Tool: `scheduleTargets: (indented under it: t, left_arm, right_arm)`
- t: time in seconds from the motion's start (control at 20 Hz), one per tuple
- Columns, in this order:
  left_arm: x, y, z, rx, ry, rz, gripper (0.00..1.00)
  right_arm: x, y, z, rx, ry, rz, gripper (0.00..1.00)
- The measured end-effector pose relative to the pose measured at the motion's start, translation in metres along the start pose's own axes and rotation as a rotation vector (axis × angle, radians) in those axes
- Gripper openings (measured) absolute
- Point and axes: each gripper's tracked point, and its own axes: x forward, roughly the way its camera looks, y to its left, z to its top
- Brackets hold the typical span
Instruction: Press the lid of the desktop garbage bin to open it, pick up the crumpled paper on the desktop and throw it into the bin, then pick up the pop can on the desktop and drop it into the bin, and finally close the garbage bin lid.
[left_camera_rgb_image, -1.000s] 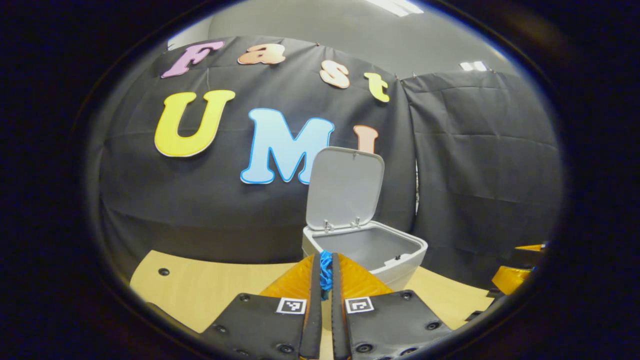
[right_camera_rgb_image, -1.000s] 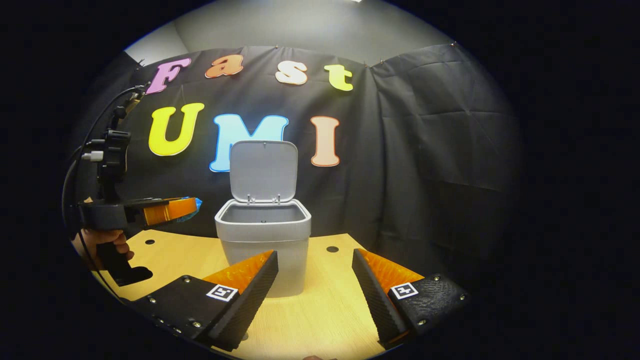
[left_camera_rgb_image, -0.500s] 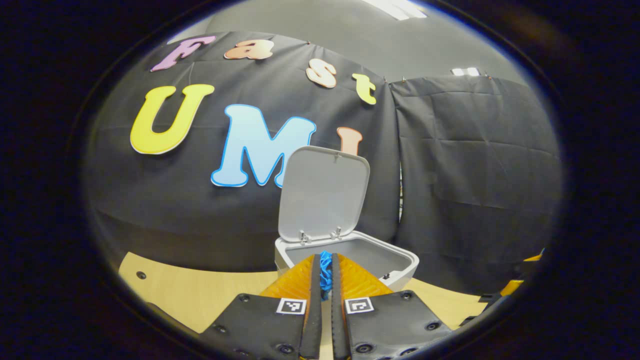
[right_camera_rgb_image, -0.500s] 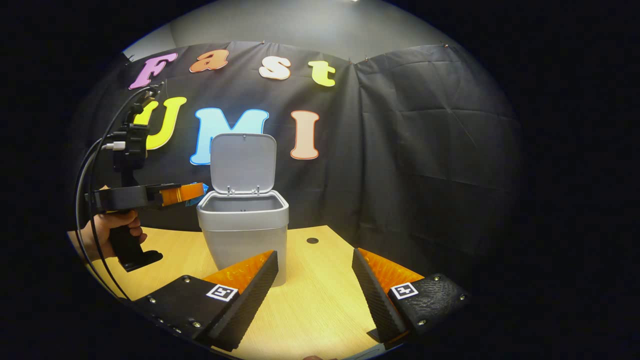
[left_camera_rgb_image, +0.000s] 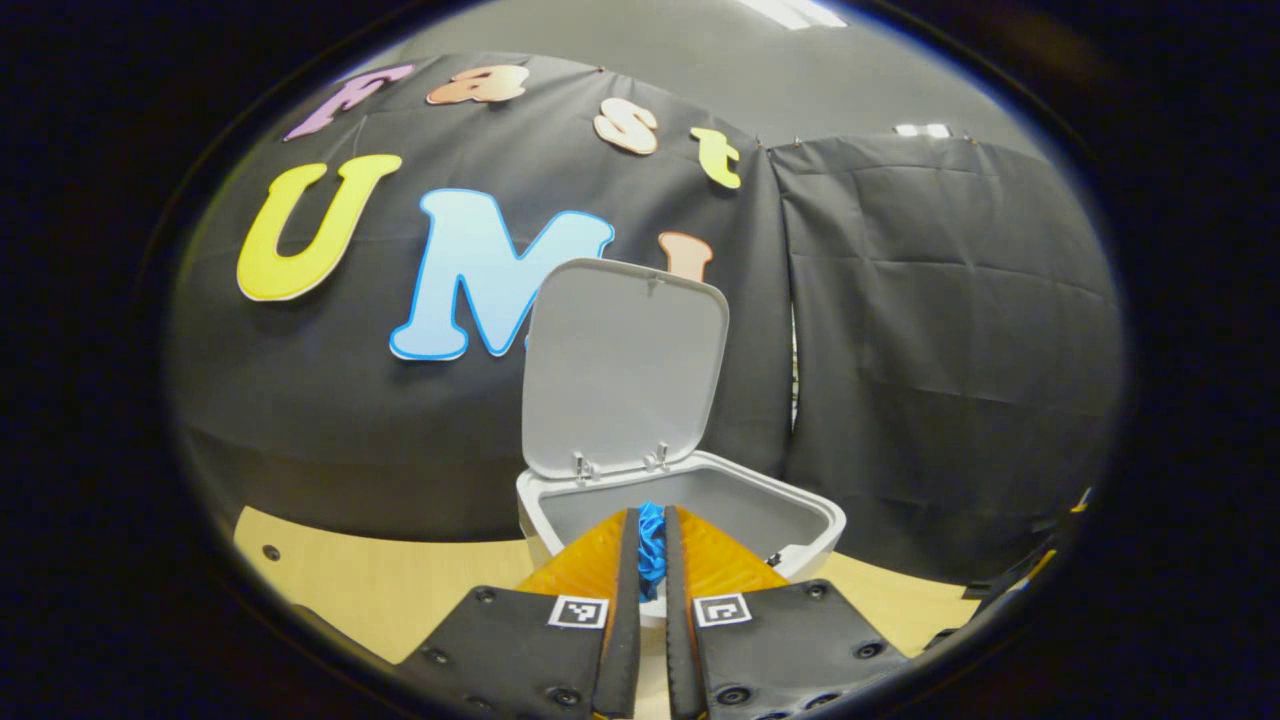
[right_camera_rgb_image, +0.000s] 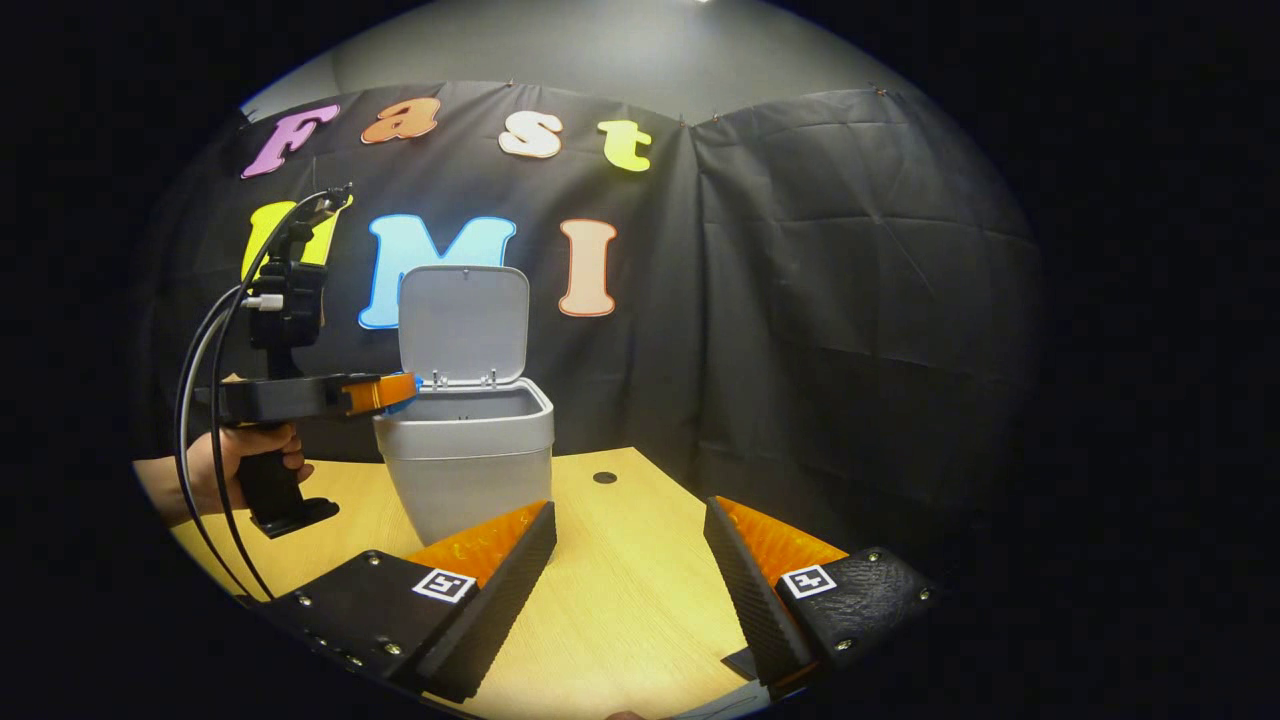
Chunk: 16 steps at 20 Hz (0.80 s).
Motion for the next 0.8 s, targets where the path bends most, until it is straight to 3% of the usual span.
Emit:
scheduleTargets:
  t: [0.1,0.2,0.35,0.6,0.65,0.7,0.8]
  left_arm:
    - [0.003,-0.004,-0.002,0.011,0.006,-0.009,0.22]
    - [0.006,-0.006,-0.009,0.02,0.027,-0.018,0.42]
    - [0.01,-0.006,-0.015,0.014,0.047,-0.025,0.42]
    - [0.008,-0.006,-0.018,0.009,0.059,-0.027,0.52]
    - [0.007,-0.005,-0.018,0.009,0.058,-0.027,0.67]
    - [0.007,-0.005,-0.018,0.009,0.057,-0.027,0.61]
    - [0.004,-0.006,-0.016,0.005,0.056,-0.035,0.74]
  right_arm:
    - [0.001,0.0,0.001,0.006,-0.003,-0.001,0.96]
    - [0.001,0.001,0.002,0.008,-0.007,0.001,0.96]
    - [0.003,0.004,0.0,0.005,-0.004,0.011,0.96]
    - [0.005,0.004,0.001,0.004,-0.007,0.018,0.96]
    - [0.005,0.004,0.0,0.006,-0.008,0.02,0.96]
    - [0.005,0.005,0.001,0.009,-0.008,0.023,0.96]
    - [0.007,0.007,0.001,0.012,-0.009,0.031,0.96]
